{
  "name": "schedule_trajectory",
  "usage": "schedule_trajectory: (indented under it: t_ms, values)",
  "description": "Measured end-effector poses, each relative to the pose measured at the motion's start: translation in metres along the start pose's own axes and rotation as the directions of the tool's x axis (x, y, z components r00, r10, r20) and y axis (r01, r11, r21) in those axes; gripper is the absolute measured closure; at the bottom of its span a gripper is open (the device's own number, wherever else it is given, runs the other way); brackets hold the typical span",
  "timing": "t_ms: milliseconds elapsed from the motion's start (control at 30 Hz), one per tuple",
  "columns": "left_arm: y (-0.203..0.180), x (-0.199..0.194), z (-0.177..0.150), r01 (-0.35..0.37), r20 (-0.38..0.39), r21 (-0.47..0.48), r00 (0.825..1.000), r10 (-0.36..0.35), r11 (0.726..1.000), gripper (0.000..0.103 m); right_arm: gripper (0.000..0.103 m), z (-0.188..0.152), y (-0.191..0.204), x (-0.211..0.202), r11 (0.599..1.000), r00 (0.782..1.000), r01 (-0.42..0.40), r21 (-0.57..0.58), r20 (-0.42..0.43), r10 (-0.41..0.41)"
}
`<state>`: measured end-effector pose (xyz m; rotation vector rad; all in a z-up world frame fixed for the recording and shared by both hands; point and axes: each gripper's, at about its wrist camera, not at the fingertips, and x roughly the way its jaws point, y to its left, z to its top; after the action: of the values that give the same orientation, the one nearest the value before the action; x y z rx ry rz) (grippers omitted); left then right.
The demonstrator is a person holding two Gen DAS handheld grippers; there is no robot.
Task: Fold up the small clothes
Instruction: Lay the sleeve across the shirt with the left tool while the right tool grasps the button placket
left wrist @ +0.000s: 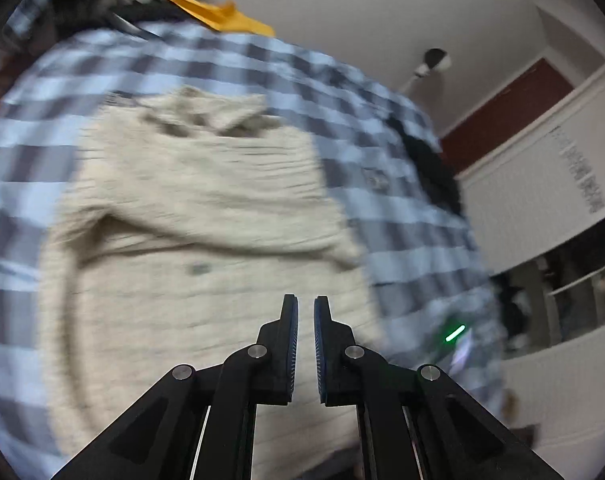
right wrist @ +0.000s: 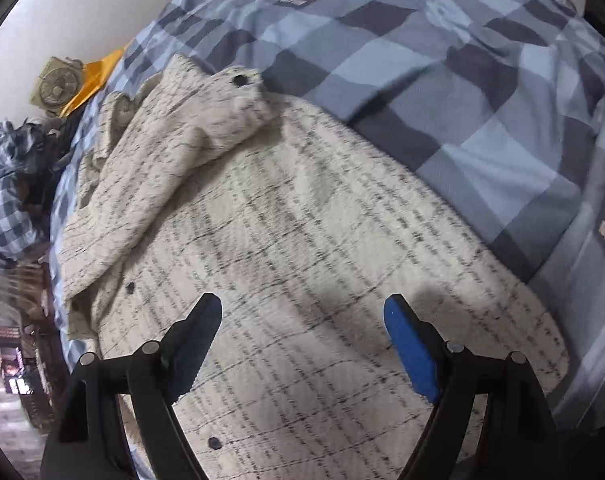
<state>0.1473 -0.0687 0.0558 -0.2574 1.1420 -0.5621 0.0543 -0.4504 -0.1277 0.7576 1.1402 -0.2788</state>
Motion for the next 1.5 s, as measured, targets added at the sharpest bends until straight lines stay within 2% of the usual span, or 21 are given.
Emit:
schedule_trajectory:
  t_ms: [100, 167, 267, 333, 400, 467, 500, 567, 600, 633, 667, 733, 833, 900, 967, 1000, 1067, 1200, 1300, 1367, 1500]
  values:
    - [0.04, -0.015, -0.033, -0.083, 0.016, -0.03, 0.996, 0.083, 0.996, 0.096, 0.022, 0.0, 0.001, -0.003, 0.999, 0.999, -0.034, -0.008, 0.021, 0.034]
    - [0.075, -0.024, -0.056, -0.143, 0.026, -0.096, 0.989, 0.146, 0.985, 0.096, 0.022, 0.002, -0.002, -0.003, 0.996, 0.996, -0.091, 0.005, 0.023, 0.091]
    - [0.107, -0.028, -0.076, -0.19, 0.029, -0.126, 0.98, 0.195, 0.974, 0.096, 0.022, 0.014, -0.011, -0.002, 0.986, 0.987, -0.16, 0.052, 0.03, 0.158]
    - [0.126, -0.023, -0.09, -0.246, 0.034, -0.131, 0.967, 0.252, 0.96, 0.096, 0.022, 0.023, -0.014, -0.004, 0.985, 0.986, -0.161, 0.066, 0.046, 0.158]
    - [0.134, -0.011, -0.095, -0.309, -0.002, -0.127, 0.95, 0.311, 0.943, 0.096, 0.022, 0.047, -0.016, -0.004, 0.987, 0.987, -0.146, 0.066, 0.071, 0.141]
    - [0.14, -0.004, -0.097, -0.315, -0.037, -0.129, 0.949, 0.313, 0.94, 0.096, 0.022, 0.072, -0.015, 0.007, 0.975, 0.98, -0.198, 0.102, 0.05, 0.193]
    - [0.141, -0.001, -0.095, -0.297, -0.051, -0.141, 0.955, 0.292, 0.945, 0.096, 0.022, 0.079, -0.014, 0.012, 0.964, 0.972, -0.235, 0.125, 0.033, 0.233]
    - [0.141, -0.002, -0.092, -0.254, -0.052, -0.157, 0.967, 0.248, 0.955, 0.096, 0.022, 0.101, -0.009, 0.032, 0.923, 0.939, -0.337, 0.186, -0.01, 0.344]
    - [0.139, -0.001, -0.09, -0.231, -0.05, -0.158, 0.973, 0.226, 0.96, 0.096, 0.022, 0.106, -0.005, 0.038, 0.92, 0.935, -0.344, 0.188, -0.019, 0.353]
    - [0.139, -0.001, -0.09, -0.229, -0.052, -0.153, 0.973, 0.224, 0.961, 0.096, 0.022, 0.114, 0.0, 0.044, 0.927, 0.94, -0.332, 0.176, -0.021, 0.341]
    - [0.138, 0.0, -0.09, -0.236, -0.058, -0.144, 0.971, 0.23, 0.961, 0.096, 0.022, 0.124, 0.007, 0.052, 0.947, 0.957, -0.285, 0.146, -0.009, 0.29]
    - [0.133, 0.003, -0.089, -0.254, -0.071, -0.106, 0.966, 0.247, 0.962, 0.096, 0.022, 0.132, 0.018, 0.06, 0.972, 0.975, -0.22, 0.083, -0.015, 0.222]
    - [0.128, 0.003, -0.09, -0.273, -0.068, -0.079, 0.961, 0.268, 0.959, 0.096, 0.023, 0.139, 0.042, 0.074, 0.984, 0.983, -0.176, -0.028, -0.057, 0.174]
    - [0.128, 0.004, -0.089, -0.26, -0.075, -0.073, 0.964, 0.255, 0.963, 0.096, 0.033, 0.134, 0.062, 0.072, 0.98, 0.989, -0.148, -0.135, -0.052, 0.142]
    - [0.127, 0.003, -0.087, -0.242, -0.078, -0.085, 0.969, 0.236, 0.967, 0.096, 0.063, 0.128, 0.081, 0.075, 0.969, 0.997, -0.069, -0.236, -0.06, 0.056]
    - [0.127, 0.001, -0.087, -0.234, -0.075, -0.093, 0.971, 0.228, 0.968, 0.096, 0.071, 0.125, 0.087, 0.078, 0.963, 0.998, -0.029, -0.267, -0.061, 0.013]
    - [0.128, -0.002, -0.086, -0.236, -0.066, -0.102, 0.971, 0.23, 0.966, 0.096, 0.079, 0.125, 0.091, 0.075, 0.964, 0.999, -0.012, -0.266, -0.051, -0.001]
    - [0.135, -0.007, -0.088, -0.259, -0.063, -0.122, 0.965, 0.253, 0.958, 0.096, 0.079, 0.121, 0.104, 0.051, 0.969, 0.999, 0.031, -0.247, -0.007, -0.034]
    - [0.146, -0.01, -0.09, -0.238, -0.076, -0.178, 0.971, 0.227, 0.955, 0.096, 0.08, 0.113, 0.126, 0.036, 0.952, 0.995, 0.101, -0.29, 0.013, -0.102]
    - [0.153, -0.012, -0.091, -0.201, -0.076, -0.221, 0.979, 0.189, 0.954, 0.096, 0.084, 0.111, 0.137, 0.025, 0.948, 0.995, 0.1, -0.303, 0.033, -0.094]
    - [0.161, -0.015, -0.093, -0.185, -0.069, -0.256, 0.983, 0.173, 0.949, 0.096, 0.086, 0.112, 0.163, -0.008, 0.953, 0.997, -0.004, -0.302, 0.074, 0.027]
